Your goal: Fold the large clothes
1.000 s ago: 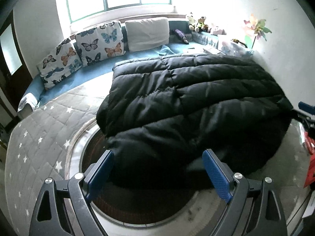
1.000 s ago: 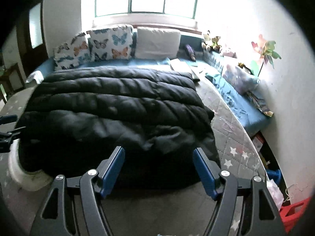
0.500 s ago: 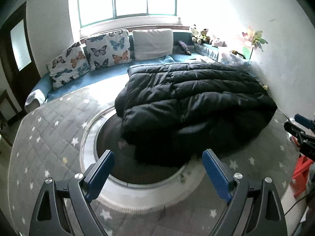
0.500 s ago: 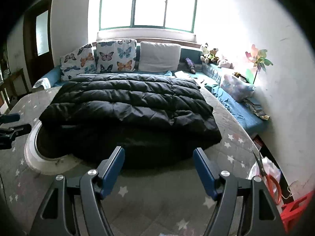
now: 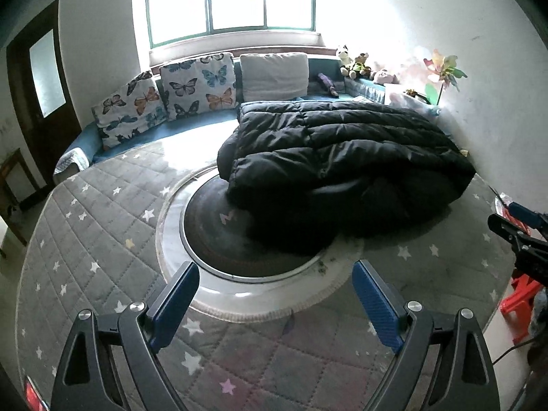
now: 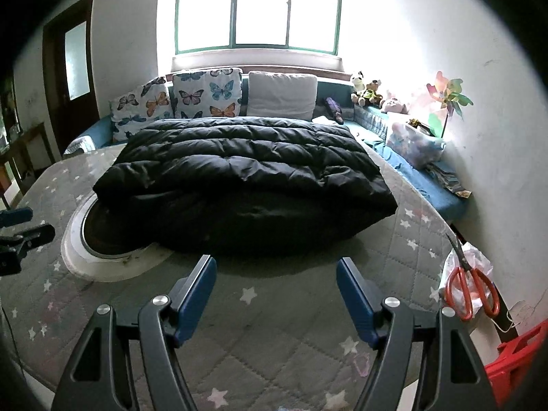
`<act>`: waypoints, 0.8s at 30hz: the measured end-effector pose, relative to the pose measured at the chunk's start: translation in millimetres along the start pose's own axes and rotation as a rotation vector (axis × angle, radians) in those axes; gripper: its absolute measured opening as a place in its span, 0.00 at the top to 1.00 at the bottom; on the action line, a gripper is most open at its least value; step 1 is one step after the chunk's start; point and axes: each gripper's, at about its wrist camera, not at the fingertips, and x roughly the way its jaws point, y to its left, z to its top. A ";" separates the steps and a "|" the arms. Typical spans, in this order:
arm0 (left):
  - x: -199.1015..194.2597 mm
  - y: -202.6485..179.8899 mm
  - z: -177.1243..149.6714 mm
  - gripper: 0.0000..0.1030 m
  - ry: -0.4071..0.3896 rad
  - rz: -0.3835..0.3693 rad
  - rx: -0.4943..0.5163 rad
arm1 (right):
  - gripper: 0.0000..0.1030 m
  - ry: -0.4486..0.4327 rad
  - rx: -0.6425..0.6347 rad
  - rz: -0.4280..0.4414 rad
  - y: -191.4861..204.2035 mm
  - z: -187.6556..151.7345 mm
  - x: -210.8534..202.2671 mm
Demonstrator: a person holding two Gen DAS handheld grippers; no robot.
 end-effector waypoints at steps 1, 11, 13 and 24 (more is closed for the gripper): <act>-0.9 -0.8 -0.8 0.05 0.001 -0.006 -0.003 | 0.23 -0.001 -0.001 0.000 1.1 -0.4 -1.2; -4.0 -3.0 -5.3 0.05 0.011 -0.025 -0.009 | 0.23 -0.008 -0.015 -0.011 6.4 -2.6 -6.4; -5.1 -4.1 -5.8 0.05 0.011 -0.028 -0.007 | 0.23 -0.005 -0.014 -0.009 7.9 -3.2 -7.9; -5.0 -7.5 -7.9 0.05 0.016 -0.046 0.000 | 0.23 -0.008 -0.014 -0.003 10.2 -3.7 -9.3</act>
